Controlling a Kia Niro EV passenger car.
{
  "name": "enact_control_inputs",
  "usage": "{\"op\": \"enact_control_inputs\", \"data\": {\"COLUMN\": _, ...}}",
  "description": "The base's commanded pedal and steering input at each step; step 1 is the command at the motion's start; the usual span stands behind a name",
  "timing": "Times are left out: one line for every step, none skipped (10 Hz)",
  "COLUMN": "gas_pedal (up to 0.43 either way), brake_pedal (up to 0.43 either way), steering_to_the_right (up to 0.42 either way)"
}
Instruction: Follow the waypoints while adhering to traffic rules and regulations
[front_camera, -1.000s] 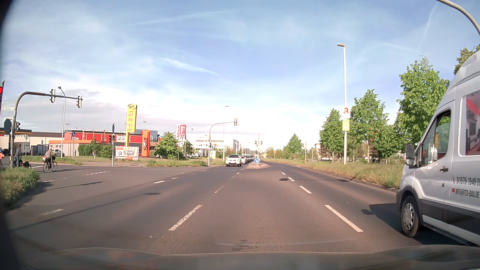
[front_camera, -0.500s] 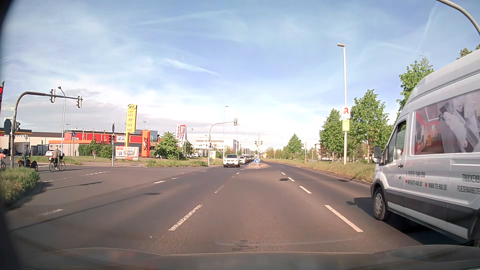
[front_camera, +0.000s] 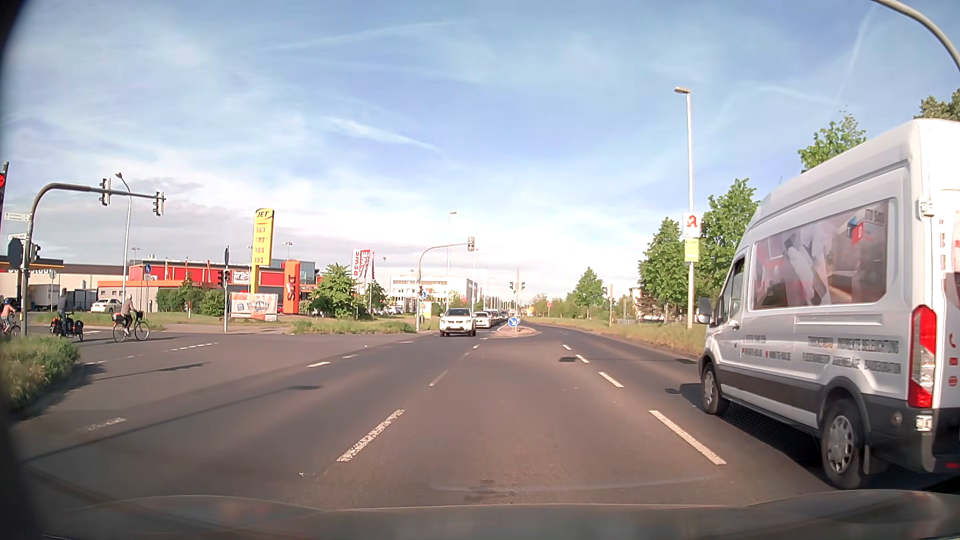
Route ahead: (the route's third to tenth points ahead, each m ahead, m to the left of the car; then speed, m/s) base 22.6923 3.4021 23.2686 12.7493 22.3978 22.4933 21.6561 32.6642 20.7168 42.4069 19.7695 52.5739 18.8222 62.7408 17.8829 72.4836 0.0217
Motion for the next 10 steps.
{"op": "enact_control_inputs", "data": {"gas_pedal": 0.0, "brake_pedal": 0.28, "steering_to_the_right": -0.006}}
{"op": "enact_control_inputs", "data": {"gas_pedal": 0.0, "brake_pedal": 0.28, "steering_to_the_right": -0.006}}
{"op": "enact_control_inputs", "data": {"gas_pedal": 0.0, "brake_pedal": 0.28, "steering_to_the_right": -0.006}}
{"op": "enact_control_inputs", "data": {"gas_pedal": 0.0, "brake_pedal": 0.28, "steering_to_the_right": -0.005}}
{"op": "enact_control_inputs", "data": {"gas_pedal": 0.0, "brake_pedal": 0.274, "steering_to_the_right": -0.006}}
{"op": "enact_control_inputs", "data": {"gas_pedal": 0.0, "brake_pedal": 0.274, "steering_to_the_right": -0.006}}
{"op": "enact_control_inputs", "data": {"gas_pedal": 0.0, "brake_pedal": 0.268, "steering_to_the_right": -0.006}}
{"op": "enact_control_inputs", "data": {"gas_pedal": 0.0, "brake_pedal": 0.268, "steering_to_the_right": -0.006}}
{"op": "enact_control_inputs", "data": {"gas_pedal": 0.0, "brake_pedal": 0.268, "steering_to_the_right": -0.005}}
{"op": "enact_control_inputs", "data": {"gas_pedal": 0.0, "brake_pedal": 0.268, "steering_to_the_right": -0.005}}
